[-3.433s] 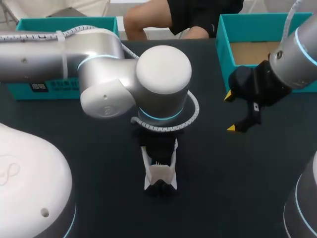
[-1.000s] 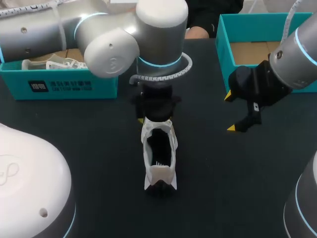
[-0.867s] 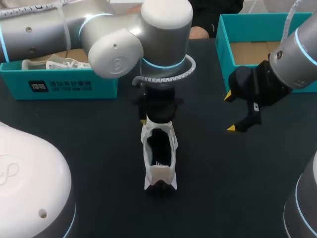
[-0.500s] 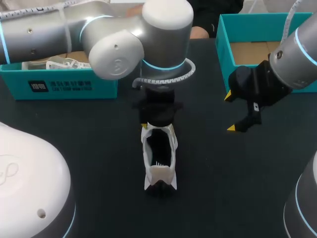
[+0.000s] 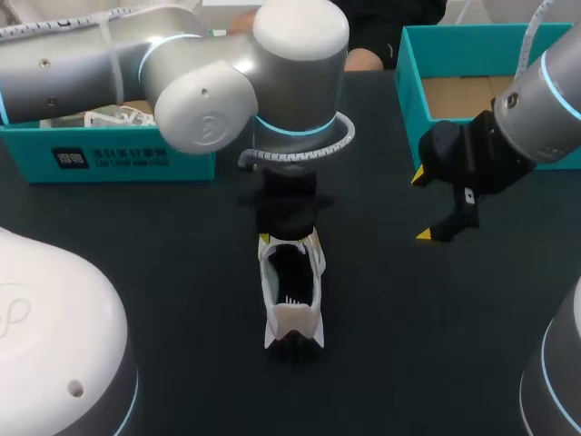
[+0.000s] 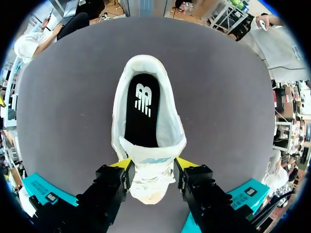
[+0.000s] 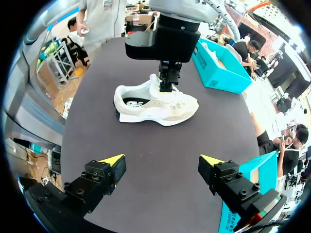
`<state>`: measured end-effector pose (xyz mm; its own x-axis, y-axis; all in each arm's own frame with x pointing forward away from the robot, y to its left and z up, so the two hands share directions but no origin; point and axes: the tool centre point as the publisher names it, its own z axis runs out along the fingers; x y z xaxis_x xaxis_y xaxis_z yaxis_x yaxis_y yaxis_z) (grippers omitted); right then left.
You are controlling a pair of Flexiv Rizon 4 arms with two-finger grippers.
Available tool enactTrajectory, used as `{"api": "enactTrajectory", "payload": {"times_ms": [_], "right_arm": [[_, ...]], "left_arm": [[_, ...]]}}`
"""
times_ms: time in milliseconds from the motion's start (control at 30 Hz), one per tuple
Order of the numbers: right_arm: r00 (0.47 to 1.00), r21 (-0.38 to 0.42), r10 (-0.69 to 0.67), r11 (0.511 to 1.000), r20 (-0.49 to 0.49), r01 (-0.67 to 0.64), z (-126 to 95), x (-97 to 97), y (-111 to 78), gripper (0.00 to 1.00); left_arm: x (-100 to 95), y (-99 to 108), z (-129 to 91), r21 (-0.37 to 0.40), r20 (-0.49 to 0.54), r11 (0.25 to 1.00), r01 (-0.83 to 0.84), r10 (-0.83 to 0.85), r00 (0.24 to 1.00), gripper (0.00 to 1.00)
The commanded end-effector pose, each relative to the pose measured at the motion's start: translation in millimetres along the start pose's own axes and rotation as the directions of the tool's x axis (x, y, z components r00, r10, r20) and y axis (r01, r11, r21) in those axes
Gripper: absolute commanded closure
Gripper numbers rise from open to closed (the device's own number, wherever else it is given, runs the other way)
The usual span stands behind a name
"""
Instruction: Take the shoe out of the shoebox, open the shoe tongue, remove and reinsert the insole, then place the shoe into the shoebox
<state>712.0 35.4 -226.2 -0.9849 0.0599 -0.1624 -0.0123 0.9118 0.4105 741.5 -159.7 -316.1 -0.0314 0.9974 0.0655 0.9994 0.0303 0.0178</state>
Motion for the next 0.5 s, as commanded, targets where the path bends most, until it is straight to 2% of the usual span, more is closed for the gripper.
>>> {"api": "enactTrajectory", "payload": {"times_ms": [33, 300, 500], "right_arm": [[1.000, 0.001, 0.000, 1.000, 0.002, 0.000, 1.3, 0.6, 0.2, 0.00], [1.000, 0.001, 0.000, 1.000, 0.002, 0.000, 1.3, 0.6, 0.2, 0.00], [1.000, 0.001, 0.000, 1.000, 0.002, 0.000, 1.3, 0.6, 0.2, 0.00]], "left_arm": [[-0.2, -2.5, 5.2, 0.005, 0.014, 1.000, 0.002, -0.002, 1.000, 0.46], [-2.8, -17.1, 11.6, 0.026, 0.012, 1.000, -0.016, 0.016, 1.000, 0.47], [2.3, -16.7, -6.0, -0.008, 0.037, 1.000, -0.009, 0.009, 0.999, 0.45]]}}
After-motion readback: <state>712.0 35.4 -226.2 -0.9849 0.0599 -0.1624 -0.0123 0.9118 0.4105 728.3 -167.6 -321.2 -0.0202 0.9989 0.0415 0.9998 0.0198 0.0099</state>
